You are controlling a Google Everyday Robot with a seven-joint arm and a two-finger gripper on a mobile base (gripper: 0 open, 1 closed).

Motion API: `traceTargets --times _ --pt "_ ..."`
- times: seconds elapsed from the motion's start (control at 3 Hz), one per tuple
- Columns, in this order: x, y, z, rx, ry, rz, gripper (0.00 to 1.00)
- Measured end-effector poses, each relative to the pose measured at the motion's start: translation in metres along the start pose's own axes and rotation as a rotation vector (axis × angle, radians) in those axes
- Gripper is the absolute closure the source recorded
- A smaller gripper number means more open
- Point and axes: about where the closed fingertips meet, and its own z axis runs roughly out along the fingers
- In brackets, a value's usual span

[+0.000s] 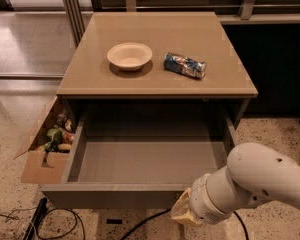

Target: Close top drawer

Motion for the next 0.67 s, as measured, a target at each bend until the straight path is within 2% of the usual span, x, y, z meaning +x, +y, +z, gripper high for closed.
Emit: traceTargets --times 0.33,0.67 --pt "0.0 0.0 0.0 0.0 0.0 0.0 0.12" --pt "-0.0032 -0.0079 -0.0006 0.017 0.008 -0.002 0.0"
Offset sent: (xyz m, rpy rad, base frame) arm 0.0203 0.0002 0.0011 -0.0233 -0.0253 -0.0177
